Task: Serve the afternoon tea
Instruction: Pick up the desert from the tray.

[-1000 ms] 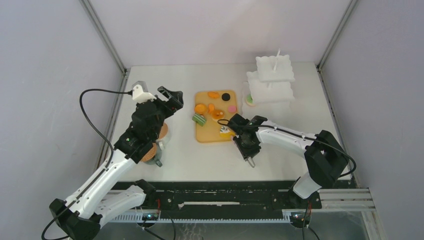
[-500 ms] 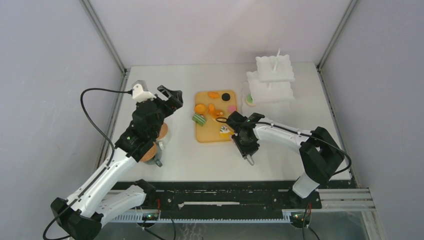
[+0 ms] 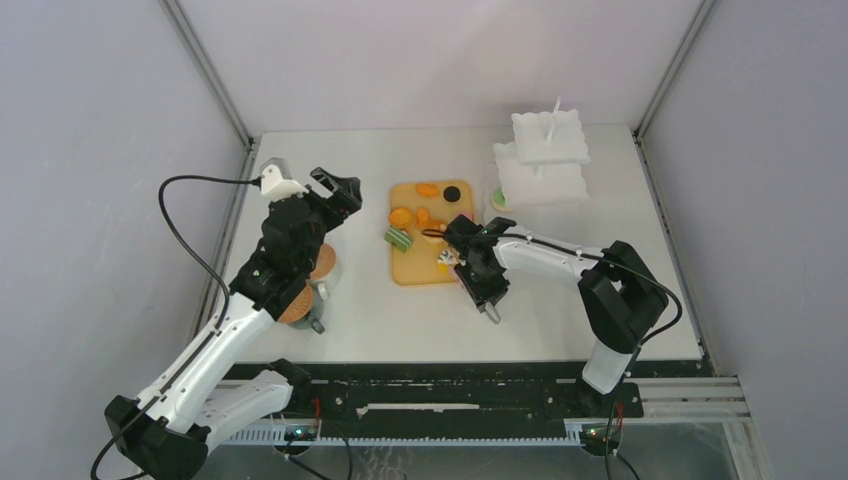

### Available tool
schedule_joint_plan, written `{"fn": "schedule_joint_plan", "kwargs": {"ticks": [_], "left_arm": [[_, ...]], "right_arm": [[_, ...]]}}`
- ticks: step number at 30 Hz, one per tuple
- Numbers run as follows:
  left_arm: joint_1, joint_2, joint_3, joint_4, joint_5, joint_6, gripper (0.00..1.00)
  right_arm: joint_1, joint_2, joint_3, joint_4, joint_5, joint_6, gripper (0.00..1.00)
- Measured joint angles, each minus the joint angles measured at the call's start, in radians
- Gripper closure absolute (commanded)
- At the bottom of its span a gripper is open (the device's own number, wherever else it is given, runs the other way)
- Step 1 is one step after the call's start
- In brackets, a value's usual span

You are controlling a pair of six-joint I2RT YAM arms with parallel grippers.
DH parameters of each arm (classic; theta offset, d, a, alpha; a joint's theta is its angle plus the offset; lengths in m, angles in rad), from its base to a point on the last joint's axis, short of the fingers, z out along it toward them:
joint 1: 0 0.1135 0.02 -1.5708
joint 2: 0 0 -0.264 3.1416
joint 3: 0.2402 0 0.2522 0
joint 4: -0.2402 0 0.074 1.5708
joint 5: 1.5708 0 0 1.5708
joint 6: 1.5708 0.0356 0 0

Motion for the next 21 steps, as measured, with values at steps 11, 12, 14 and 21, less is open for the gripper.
{"fn": "schedule_joint_plan", "kwargs": {"ticks": [11, 12, 14, 21], "left_arm": [[0.036, 0.001, -0.021, 0.006, 0.019, -0.003, 0.09], [0.042, 0.001, -0.024, 0.006, 0.019, -0.004, 0.09], [0.050, 0.001, -0.026, 0.007, 0.019, -0.006, 0.09], [0.053, 0.002, -0.026, 0.007, 0.023, -0.007, 0.09]], "right_arm": [[-0.001, 0.082, 0.077, -0.012, -0.023, -0.023, 0.60], [-0.001, 0.087, 0.085, -0.013, -0.023, -0.024, 0.60], [-0.002, 0.100, 0.105, -0.014, -0.026, -0.026, 0.61], [-0.010, 0.134, 0.133, -0.012, -0.034, -0.034, 0.82]]}}
